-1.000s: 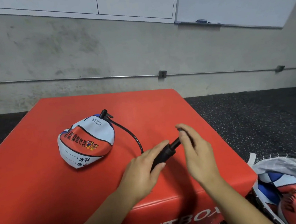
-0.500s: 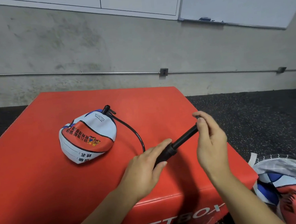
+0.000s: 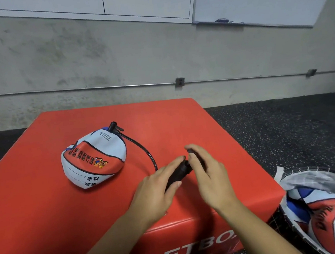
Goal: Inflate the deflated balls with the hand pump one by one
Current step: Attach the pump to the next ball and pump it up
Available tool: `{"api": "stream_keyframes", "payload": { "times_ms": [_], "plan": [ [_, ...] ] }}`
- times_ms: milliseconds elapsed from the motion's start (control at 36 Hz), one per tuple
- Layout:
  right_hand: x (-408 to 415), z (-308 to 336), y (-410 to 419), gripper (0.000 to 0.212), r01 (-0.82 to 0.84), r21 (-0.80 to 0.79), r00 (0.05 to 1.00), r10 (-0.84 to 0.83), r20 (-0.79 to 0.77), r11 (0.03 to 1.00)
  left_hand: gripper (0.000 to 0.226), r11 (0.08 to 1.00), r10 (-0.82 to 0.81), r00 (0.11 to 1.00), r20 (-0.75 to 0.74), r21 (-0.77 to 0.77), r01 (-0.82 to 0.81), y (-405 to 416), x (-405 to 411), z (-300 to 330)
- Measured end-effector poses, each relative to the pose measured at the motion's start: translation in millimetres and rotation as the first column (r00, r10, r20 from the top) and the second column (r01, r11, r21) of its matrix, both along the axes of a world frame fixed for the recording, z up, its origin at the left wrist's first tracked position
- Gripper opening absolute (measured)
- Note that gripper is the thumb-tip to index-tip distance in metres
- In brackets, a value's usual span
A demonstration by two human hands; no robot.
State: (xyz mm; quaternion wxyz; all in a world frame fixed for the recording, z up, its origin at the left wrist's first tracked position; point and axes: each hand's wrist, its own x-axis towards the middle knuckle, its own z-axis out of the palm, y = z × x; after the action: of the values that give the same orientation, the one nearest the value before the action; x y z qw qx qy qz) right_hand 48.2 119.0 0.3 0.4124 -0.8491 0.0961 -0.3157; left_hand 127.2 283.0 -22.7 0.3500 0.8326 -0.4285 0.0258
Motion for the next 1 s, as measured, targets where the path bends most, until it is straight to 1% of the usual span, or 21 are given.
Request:
{"api": "stream_keyframes", "payload": {
  "times_ms": [56, 111, 222, 333, 444, 528, 694, 833, 1000],
  "plan": [
    [-4, 3, -5, 0.035, 0.007, 0.015, 1.000, -0.008, 0.022, 1.000, 0.069, 1.000, -0.004, 1.000, 0.011, 0.016, 0.004, -1, -1, 0],
    [-9, 11, -13, 0.033, 0.033, 0.048, 0.996, -0.037, 0.085, 0.998, 0.071, 1.000, -0.004, 1.000, 0.017, 0.028, 0.004, -2, -2, -1],
    [-15, 29, -42, 0.032, 0.111, 0.160, 0.964, -0.146, 0.224, 0.981, 0.073, 0.999, -0.001, 1.000, 0.019, 0.050, 0.000, -4, -4, -1],
    [-17, 35, -70, 0.037, 0.123, 0.292, 0.925, -0.216, 0.311, 0.948, 0.072, 0.999, -0.003, 1.000, 0.009, 0.053, 0.002, -4, -5, -1],
    [-14, 38, -63, 0.037, 0.128, 0.318, 0.907, -0.240, 0.347, 0.940, 0.071, 0.999, 0.000, 1.000, -0.004, 0.040, 0.000, -2, -4, -1],
    [-7, 39, -51, 0.032, 0.134, 0.296, 0.898, -0.242, 0.368, 0.946, 0.071, 1.000, 0.008, 1.000, -0.007, 0.027, -0.007, 0, -3, -1],
    [7, 30, -14, 0.030, 0.108, 0.146, 0.951, -0.144, 0.273, 0.983, 0.068, 1.000, 0.007, 0.999, -0.051, -0.025, -0.008, 4, 1, -3],
    [17, 12, 3, 0.030, 0.092, 0.039, 0.984, -0.097, 0.149, 0.995, 0.066, 0.998, 0.018, 0.998, -0.059, -0.062, -0.021, 5, 4, -5],
    [17, 0, 12, 0.038, 0.061, -0.004, 0.998, -0.061, 0.024, 0.998, 0.066, 0.996, 0.040, 0.996, -0.080, -0.074, -0.046, 1, 10, -12]
  ]
}}
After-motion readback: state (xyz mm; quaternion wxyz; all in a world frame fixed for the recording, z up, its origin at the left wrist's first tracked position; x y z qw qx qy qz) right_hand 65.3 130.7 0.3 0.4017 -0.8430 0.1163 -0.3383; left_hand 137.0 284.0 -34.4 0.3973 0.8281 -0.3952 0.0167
